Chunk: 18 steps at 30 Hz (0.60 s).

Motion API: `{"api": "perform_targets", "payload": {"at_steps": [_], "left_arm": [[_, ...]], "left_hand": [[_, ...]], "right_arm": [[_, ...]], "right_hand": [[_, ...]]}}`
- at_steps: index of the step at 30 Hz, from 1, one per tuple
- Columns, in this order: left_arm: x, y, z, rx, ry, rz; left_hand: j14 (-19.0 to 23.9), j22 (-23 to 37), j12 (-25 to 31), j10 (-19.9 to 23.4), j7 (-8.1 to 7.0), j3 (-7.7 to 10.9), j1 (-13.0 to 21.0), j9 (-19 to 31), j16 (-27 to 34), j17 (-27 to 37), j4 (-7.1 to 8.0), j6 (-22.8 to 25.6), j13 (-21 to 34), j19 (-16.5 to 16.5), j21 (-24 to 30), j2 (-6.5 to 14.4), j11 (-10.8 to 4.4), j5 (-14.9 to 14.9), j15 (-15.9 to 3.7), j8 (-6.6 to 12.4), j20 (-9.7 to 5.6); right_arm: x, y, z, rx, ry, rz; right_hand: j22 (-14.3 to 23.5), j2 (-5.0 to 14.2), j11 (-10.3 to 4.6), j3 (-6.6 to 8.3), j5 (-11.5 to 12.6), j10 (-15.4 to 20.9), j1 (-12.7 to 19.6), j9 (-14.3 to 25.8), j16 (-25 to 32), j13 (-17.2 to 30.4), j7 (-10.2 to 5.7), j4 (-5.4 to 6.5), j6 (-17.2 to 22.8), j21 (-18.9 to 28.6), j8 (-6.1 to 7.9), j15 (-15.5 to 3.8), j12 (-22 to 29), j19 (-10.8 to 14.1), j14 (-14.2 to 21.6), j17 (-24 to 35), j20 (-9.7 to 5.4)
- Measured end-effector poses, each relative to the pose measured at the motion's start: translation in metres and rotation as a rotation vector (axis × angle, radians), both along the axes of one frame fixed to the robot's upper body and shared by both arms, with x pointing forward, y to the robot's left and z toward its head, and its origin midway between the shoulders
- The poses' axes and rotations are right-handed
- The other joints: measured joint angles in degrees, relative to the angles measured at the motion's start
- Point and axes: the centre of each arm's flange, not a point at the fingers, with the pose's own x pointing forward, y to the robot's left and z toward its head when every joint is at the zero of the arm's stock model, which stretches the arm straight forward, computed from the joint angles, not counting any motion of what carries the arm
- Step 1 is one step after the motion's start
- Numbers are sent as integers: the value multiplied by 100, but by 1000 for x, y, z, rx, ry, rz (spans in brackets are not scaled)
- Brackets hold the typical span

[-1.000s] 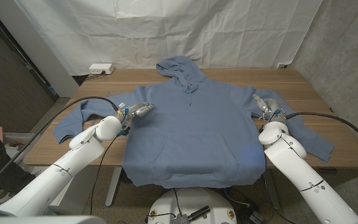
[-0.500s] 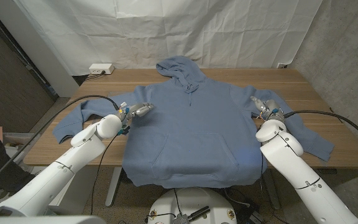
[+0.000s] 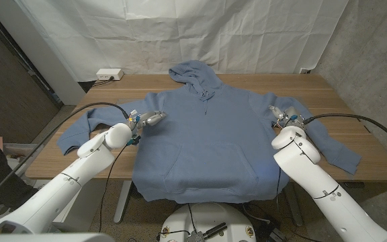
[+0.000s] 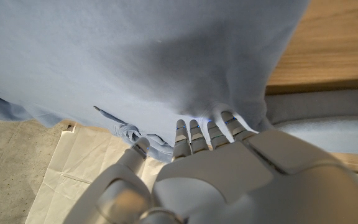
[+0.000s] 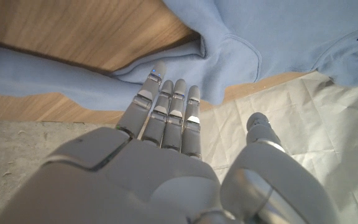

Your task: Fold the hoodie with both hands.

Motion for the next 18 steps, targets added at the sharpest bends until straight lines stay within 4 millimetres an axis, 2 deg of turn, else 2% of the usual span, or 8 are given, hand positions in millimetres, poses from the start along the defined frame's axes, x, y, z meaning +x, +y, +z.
{"api": "perform_targets", "payload": {"at_steps": [4, 16, 18], "left_arm": [[3, -1, 1, -1, 1, -2], [8, -4, 5, 1, 2, -12], [8, -5, 5, 2, 2, -13]], "left_hand": [[-8, -1, -1, 0, 0, 0, 0, 0, 0, 0, 0, 0, 0, 0, -2, 0, 0, 0, 8, 0, 0], [-6, -2, -1, 1, 0, -17, 0, -1, 0, 0, 17, 0, 0, 0, -2, 1, 0, 0, 7, 0, 1], [78, -4, -1, 65, 0, -24, 0, -1, 0, -1, 24, 0, 0, 0, -2, 1, -17, 0, 1, 0, 1]], "right_arm": [[3, -1, -2, 27, 65, 39], [11, -4, 1, 51, 154, 103], [13, -4, 1, 53, 162, 112]], "right_hand": [[19, 0, 34, -16, 1, -55, 0, 0, 0, 0, 14, 16, -50, 0, -50, 32, -43, 0, -32, 13, 0], [27, 0, 55, -40, 2, -138, 0, -1, -39, 0, 50, 40, -96, 0, -84, 129, -87, 20, -48, 33, 22], [26, 25, 46, -40, 2, -189, -25, -1, -39, 0, 51, 41, -172, 0, -137, 156, -119, -4, -74, 39, 46]]}}
